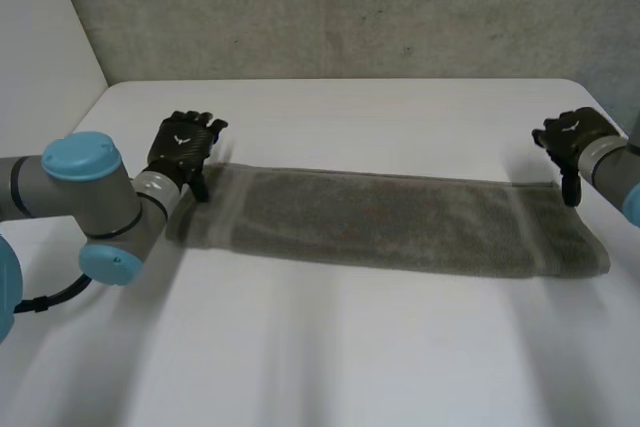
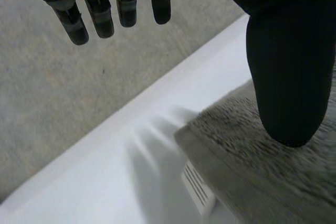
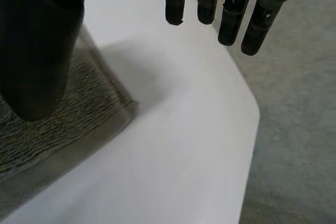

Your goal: Fold the laundry

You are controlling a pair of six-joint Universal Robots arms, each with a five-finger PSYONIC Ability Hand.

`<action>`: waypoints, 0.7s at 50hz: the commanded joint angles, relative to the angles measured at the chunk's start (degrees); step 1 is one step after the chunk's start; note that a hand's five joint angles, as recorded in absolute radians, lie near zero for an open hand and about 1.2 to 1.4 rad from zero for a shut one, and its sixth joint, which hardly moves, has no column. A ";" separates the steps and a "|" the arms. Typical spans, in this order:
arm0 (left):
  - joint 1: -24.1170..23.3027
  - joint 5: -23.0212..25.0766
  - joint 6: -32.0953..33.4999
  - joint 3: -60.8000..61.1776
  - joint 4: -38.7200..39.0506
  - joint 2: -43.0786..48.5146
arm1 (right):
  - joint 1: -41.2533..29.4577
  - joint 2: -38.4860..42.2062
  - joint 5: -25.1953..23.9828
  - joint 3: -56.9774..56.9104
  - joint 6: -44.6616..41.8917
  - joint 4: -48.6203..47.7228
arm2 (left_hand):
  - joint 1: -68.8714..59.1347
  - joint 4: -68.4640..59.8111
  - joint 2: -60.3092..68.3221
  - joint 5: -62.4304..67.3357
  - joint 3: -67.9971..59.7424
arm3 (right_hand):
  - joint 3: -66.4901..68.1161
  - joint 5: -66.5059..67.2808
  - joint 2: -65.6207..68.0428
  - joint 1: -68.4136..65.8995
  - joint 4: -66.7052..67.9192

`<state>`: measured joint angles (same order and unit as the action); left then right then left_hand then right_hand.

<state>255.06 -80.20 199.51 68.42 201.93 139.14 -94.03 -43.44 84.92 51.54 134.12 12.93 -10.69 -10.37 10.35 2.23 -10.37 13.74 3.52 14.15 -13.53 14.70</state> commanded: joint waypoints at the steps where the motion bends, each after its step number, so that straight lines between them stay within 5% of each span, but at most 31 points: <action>1: 0.08 -3.64 -0.70 3.28 -7.59 -5.35 | 0.77 -7.97 -0.72 6.20 8.44 -0.72 | 0.69 0.37 -0.35 -2.23 0.37 | -3.74 -3.52 -4.15 3.53 -4.70; 13: 0.08 -3.56 -3.69 21.32 -4.61 -23.83 | 2.88 -27.56 -6.52 35.79 11.60 -9.93 | 0.69 0.37 -0.35 -2.23 0.37 | -3.74 -3.52 -4.15 3.53 -4.70; 23: 0.61 -3.47 -15.46 35.54 8.02 -33.40 | 7.36 -27.84 -8.80 47.85 11.43 -17.85 | 0.69 0.37 -0.35 -2.23 0.37 | 0.37 0.58 -0.04 -0.58 -0.60; 33: 0.96 -3.56 -15.65 37.93 12.61 -33.76 | 9.56 -21.86 -13.12 48.92 10.81 -18.82 | 0.69 0.37 -0.35 -2.23 0.37 | 13.17 13.38 12.75 -13.38 12.20; 35: 1.05 -3.56 -15.65 38.02 12.61 -33.76 | 10.00 -20.46 -13.03 48.13 10.38 -19.08 | 0.69 0.37 -0.35 -2.23 0.37 | 23.86 24.08 23.45 -24.08 22.90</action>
<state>255.95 -83.79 183.50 106.15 214.08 105.13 -84.72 -67.62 72.53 100.99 145.35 -5.96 -9.96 -9.50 9.51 1.80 -9.64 25.26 15.85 24.97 -25.24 25.09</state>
